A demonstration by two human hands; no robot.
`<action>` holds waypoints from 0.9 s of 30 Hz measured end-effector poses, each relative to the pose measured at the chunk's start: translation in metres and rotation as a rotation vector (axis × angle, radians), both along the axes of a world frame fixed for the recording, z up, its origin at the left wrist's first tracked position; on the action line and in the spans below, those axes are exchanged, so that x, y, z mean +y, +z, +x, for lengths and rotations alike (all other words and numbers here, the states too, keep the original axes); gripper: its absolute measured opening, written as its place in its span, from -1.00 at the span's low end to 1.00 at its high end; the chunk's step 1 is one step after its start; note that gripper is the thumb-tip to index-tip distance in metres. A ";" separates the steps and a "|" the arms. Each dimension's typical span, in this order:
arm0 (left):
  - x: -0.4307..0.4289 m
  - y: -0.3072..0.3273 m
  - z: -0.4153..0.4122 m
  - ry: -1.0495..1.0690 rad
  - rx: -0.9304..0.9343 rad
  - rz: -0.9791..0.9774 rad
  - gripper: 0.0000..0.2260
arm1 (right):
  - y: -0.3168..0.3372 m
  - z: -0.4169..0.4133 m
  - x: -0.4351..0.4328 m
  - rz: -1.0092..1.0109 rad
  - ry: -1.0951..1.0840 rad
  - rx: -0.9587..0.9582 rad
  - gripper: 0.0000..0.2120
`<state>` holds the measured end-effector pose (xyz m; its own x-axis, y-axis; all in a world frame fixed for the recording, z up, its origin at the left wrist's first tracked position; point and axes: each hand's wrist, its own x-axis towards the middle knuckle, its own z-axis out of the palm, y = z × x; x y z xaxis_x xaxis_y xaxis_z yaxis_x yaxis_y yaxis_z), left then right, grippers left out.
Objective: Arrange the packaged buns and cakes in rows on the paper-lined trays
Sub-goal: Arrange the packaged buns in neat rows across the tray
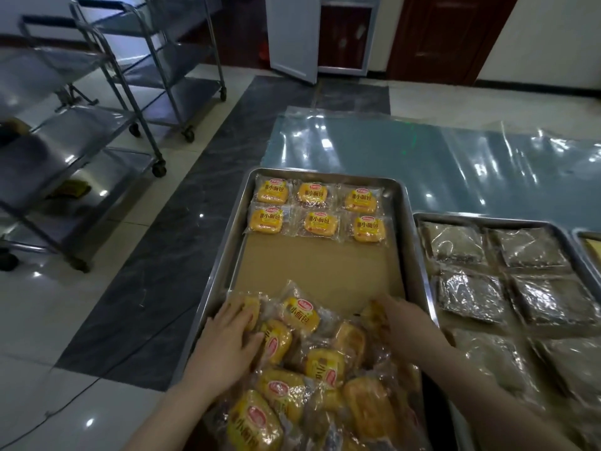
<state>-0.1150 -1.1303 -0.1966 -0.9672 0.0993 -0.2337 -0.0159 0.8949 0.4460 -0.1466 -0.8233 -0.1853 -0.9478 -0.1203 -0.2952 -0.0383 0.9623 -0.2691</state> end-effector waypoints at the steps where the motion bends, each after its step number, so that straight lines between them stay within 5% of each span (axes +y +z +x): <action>1: 0.001 -0.004 0.003 -0.019 -0.036 -0.048 -0.44 | 0.000 -0.004 -0.001 0.024 0.015 0.090 -0.48; 3: 0.005 -0.012 0.007 -0.048 -0.087 -0.120 -0.41 | 0.000 -0.014 -0.003 0.053 0.005 0.241 -0.44; 9: 0.002 -0.028 0.005 -0.070 -0.127 -0.089 -0.38 | -0.029 -0.023 0.002 -0.019 0.061 0.013 -0.46; 15: 0.001 -0.023 -0.026 -0.092 -0.137 -0.019 -0.44 | -0.042 -0.036 0.004 0.101 -0.008 0.150 -0.46; 23: 0.014 -0.008 -0.078 0.044 -0.101 0.120 -0.48 | -0.050 -0.058 0.002 0.002 -0.031 0.124 -0.49; 27: 0.012 -0.009 -0.093 0.004 -0.067 -0.031 -0.48 | -0.052 -0.071 0.004 -0.025 -0.029 0.130 -0.49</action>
<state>-0.2080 -1.1180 -0.2051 -0.9497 0.0874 -0.3008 -0.0483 0.9081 0.4160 -0.2173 -0.8197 -0.2372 -0.9811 -0.0982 -0.1669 -0.0469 0.9566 -0.2876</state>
